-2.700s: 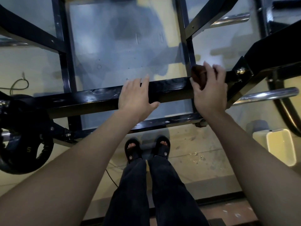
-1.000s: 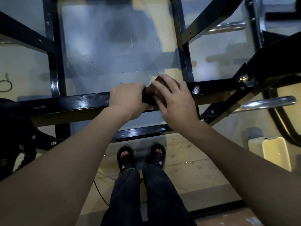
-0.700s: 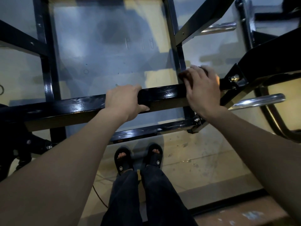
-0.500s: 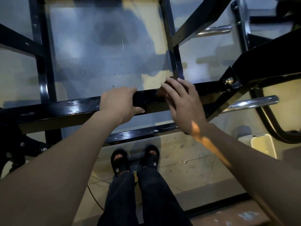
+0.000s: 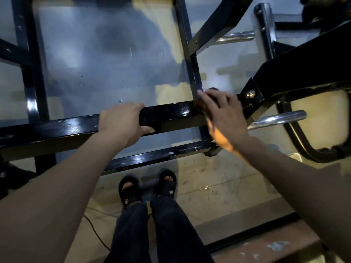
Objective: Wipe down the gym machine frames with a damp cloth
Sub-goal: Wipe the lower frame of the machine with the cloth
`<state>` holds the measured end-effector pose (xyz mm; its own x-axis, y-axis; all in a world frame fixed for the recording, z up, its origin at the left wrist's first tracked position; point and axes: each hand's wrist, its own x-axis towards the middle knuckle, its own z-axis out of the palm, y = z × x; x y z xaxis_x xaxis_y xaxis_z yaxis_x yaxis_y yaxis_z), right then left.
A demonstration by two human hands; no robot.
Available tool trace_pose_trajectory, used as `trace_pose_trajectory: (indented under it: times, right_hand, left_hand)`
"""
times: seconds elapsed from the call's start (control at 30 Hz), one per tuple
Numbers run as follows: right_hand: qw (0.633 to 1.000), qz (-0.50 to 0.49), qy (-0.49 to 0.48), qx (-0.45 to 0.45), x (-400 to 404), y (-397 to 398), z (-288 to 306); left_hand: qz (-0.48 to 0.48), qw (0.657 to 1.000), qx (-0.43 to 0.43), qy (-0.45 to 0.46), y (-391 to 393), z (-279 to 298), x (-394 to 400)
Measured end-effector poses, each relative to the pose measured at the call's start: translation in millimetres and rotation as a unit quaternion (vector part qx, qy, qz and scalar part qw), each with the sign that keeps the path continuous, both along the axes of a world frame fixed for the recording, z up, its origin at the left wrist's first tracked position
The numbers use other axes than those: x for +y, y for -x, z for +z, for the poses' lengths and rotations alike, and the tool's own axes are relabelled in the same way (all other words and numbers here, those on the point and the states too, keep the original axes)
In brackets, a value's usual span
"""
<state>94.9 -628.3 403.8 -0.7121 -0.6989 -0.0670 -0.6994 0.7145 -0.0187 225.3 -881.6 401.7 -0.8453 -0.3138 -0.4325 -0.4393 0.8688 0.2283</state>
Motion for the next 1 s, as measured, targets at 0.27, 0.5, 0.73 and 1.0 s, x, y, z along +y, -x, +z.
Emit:
trace_pose_trajectory:
  times: [0.27, 0.5, 0.73, 1.0]
  right_hand:
    - [0.992, -0.061, 0.068, -0.084, -16.5, 9.2, 1.2]
    - [0.988, -0.141, 0.037, -0.053, 17.1, 31.7, 12.4]
    - [0.996, -0.060, 0.038, -0.055, -0.7, 3.6, 6.6]
    - [0.977, -0.174, 0.113, -0.055, -24.8, 4.0, 6.6]
  left_hand:
    - [-0.002, 1.000, -0.002, 0.013, -0.6, -0.3, 3.1]
    - [-0.004, 1.000, -0.010, 0.015, 0.6, 1.9, 2.1]
    - [0.002, 1.000, -0.007, 0.013, 0.2, -0.7, 2.1]
    - [-0.007, 1.000, -0.013, 0.028, -1.0, 2.7, 3.2]
